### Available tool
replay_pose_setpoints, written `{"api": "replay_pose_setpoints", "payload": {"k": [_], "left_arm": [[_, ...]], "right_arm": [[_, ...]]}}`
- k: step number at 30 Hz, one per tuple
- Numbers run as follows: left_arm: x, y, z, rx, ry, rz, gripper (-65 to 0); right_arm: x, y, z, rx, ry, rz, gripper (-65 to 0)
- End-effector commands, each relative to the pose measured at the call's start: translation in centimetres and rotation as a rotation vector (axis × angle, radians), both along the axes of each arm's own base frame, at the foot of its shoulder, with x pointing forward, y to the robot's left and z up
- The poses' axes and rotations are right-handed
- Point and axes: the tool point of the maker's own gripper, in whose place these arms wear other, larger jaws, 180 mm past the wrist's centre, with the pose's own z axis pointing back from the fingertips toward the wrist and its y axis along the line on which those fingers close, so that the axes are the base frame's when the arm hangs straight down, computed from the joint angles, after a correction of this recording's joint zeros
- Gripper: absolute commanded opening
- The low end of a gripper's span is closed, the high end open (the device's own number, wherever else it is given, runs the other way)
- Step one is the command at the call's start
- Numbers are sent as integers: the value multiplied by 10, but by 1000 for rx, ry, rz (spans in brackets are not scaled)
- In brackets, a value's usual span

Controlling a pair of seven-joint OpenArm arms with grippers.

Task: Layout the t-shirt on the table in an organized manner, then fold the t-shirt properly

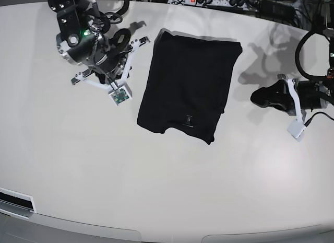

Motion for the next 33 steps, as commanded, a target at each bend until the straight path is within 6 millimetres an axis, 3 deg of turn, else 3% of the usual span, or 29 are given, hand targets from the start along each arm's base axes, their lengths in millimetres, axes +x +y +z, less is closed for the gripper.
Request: {"api": "replay_pose_setpoints", "payload": {"k": [1, 7, 10, 12, 16, 21, 27, 33], "left_arm": [[1, 4, 11, -14, -24, 1, -650], [-32, 1, -7, -64, 73, 12, -650], [-44, 0, -12, -68, 106, 6, -650], [-52, -5, -12, -83, 124, -14, -650], [-76, -15, -13, -85, 160, -65, -650], [-97, -21, -16, -88, 192, -89, -650], [-135, -32, -18, -66, 253, -168, -650], [-186, -46, -1, -64, 282, -233, -650]], "right_arm": [[2, 5, 10, 33, -31, 5, -650], [-17, 45, 24, 247, -33, 208, -650], [-28, 64, 44, 431, -11, 287, -650], [-30, 66, 62, 551, -10, 305, -650], [-35, 48, 94, 775, -19, 280, -650], [-61, 22, 110, 975, 36, 171, -650], [-101, -18, 84, 909, 125, -47, -650], [-151, -44, 82, 795, 209, -156, -650]]}}
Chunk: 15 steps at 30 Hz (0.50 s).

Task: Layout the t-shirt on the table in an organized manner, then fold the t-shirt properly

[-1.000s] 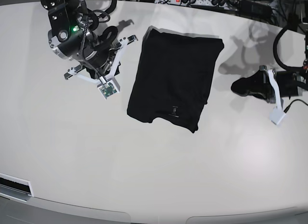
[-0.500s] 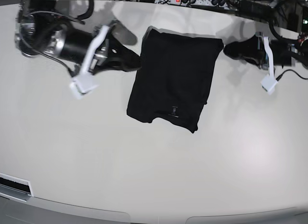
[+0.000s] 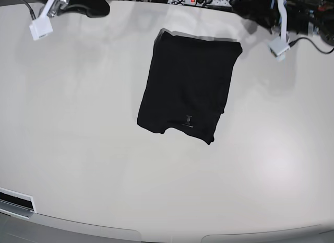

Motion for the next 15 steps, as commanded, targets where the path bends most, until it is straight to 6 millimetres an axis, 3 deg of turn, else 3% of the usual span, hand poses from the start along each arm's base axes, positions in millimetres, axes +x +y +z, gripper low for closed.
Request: {"api": "replay_pose_setpoints", "payload": {"k": [1, 6, 8, 12, 15], "left_arm": [[-2, 1, 10, -2, -26, -11, -650], [-43, 23, 23, 89, 37, -60, -650], [-63, 36, 24, 133, 108, -59, -650], [-114, 55, 20, 233, 289, -53, -650], [-155, 69, 16, 308, 411, -58, -650]], "right_arm": [[-9, -2, 8, -8, 0, -1, -650], [-54, -10, 9, -54, 137, -7, -650], [-81, -17, -1, -116, 245, 8, -650], [-133, -28, -7, -203, 443, 28, -650], [-157, -34, -9, -238, 537, 31, -650]]}}
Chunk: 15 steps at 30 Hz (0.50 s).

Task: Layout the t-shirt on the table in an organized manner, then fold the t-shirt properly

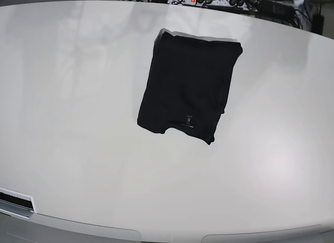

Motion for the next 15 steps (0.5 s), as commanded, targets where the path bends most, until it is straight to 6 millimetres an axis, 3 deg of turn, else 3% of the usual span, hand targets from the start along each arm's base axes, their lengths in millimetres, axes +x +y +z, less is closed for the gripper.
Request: {"api": "replay_pose_setpoints", "payload": {"k": [1, 5, 8, 11, 15], "left_arm": [[-7, 4, 0, 19, 16, 12, -650], [-24, 16, -23, 112, 46, 96, -650], [-34, 18, -48, 137, 40, 103, -650], [-36, 21, -80, 162, 29, 93, -650], [-14, 18, -130, 190, -26, 163, -650]], "right_arm": [[-9, -2, -2, -14, 35, 3, -650], [-37, -16, -29, -78, 145, 15, -650], [-71, -23, -54, -107, 258, 47, -650], [-73, -22, -97, -124, 257, 75, -650], [-59, -18, -163, -157, 191, 104, -650]]}}
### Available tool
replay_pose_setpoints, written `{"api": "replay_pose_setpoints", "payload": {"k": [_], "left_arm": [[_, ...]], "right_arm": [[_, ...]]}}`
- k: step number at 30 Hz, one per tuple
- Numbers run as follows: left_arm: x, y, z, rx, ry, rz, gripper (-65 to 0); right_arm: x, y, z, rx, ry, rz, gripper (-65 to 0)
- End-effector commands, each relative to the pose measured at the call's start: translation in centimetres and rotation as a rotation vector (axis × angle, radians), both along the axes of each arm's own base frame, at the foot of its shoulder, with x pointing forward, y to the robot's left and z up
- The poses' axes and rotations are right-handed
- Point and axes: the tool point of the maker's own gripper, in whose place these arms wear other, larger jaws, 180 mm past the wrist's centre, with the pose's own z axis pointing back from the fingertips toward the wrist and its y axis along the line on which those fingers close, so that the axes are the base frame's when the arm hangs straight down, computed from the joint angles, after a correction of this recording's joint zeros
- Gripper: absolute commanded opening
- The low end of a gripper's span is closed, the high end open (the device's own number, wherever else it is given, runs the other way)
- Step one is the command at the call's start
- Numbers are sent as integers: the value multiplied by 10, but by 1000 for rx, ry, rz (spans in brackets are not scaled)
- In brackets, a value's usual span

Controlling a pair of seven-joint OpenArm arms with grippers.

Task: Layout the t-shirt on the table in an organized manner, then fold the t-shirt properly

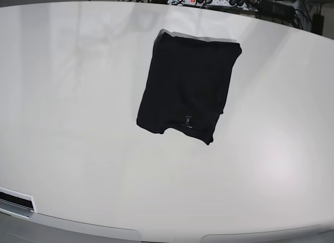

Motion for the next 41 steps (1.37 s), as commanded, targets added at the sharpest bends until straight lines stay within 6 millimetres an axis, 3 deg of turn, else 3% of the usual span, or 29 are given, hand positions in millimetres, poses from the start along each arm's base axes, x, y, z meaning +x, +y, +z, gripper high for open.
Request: {"api": "replay_pose_setpoints", "payload": {"k": [1, 4, 9, 12, 15, 19, 23, 30, 41], "left_arm": [[5, -5, -10, -6, -15, 25, -650], [11, -12, -55, 35, -42, 80, -650], [7, -12, -114, 102, -100, 159, -650], [4, -12, -137, 166, -154, 191, -650], [12, -21, -154, 223, -197, 185, -650], [32, -50, -165, 223, -235, 180, -650], [53, -66, -170, 257, -320, 224, -650], [65, -114, -169, 170, -392, 200, -650], [67, -116, -169, 173, -363, 261, -650]], "right_arm": [[-8, 0, -11, -3, 23, 13, -650], [-4, 9, -58, 1, 35, 22, -650], [-11, 26, -115, -48, 50, 44, -650], [-10, 37, -134, -71, 14, 114, -650], [6, 58, -140, -32, -39, 200, -650], [37, 83, -149, -75, -98, 199, -650], [61, 89, -155, -122, -142, 181, -650], [85, 88, -157, -120, -200, 253, -650], [83, 87, -158, -123, -196, 253, -650]]}}
